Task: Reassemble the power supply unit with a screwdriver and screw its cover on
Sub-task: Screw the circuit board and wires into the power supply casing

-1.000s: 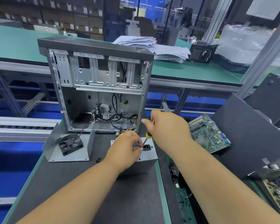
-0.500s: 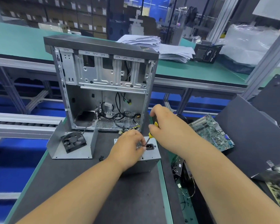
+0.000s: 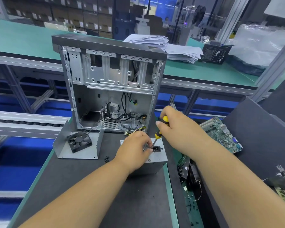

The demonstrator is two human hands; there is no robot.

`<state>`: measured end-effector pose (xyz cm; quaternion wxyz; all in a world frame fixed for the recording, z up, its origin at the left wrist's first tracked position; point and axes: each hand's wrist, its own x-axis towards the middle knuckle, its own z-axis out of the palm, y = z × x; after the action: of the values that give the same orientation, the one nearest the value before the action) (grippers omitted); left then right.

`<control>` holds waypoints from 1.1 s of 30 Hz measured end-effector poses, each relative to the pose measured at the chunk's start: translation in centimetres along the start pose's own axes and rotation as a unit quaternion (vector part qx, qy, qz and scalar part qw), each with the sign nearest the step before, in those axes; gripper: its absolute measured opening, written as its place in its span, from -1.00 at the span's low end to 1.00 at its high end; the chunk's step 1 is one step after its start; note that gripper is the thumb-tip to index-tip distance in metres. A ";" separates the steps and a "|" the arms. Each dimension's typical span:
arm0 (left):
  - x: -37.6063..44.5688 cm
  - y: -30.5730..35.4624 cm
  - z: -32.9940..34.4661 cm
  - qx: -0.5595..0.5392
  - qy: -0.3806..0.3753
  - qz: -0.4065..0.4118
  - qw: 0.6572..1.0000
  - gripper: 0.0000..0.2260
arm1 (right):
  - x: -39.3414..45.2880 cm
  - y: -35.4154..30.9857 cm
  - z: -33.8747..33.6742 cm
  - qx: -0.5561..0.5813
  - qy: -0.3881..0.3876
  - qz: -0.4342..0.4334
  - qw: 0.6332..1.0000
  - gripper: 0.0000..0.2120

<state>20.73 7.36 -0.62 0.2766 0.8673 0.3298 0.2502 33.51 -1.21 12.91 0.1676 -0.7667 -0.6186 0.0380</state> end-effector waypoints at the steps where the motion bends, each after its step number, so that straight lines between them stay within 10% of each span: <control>1: 0.0 0.0 0.0 0.000 -0.001 0.000 1.000 -0.84 | -0.1 0.0 -0.4 0.027 -0.016 -0.031 0.999 -0.89; 25: 0.5 0.2 -0.1 -0.003 -0.003 -0.009 1.000 -0.86 | 0.3 -0.2 1.5 -0.059 0.104 0.008 0.993 -0.80; 33: 0.9 -0.2 -1.0 -0.022 -0.052 0.021 0.998 -0.87 | -0.2 0.3 2.3 0.112 0.061 0.011 0.992 -0.79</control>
<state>20.58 8.45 0.21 0.3072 0.8796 0.2909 0.2175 33.11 -0.99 10.66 0.2895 -0.7508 -0.5904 0.0621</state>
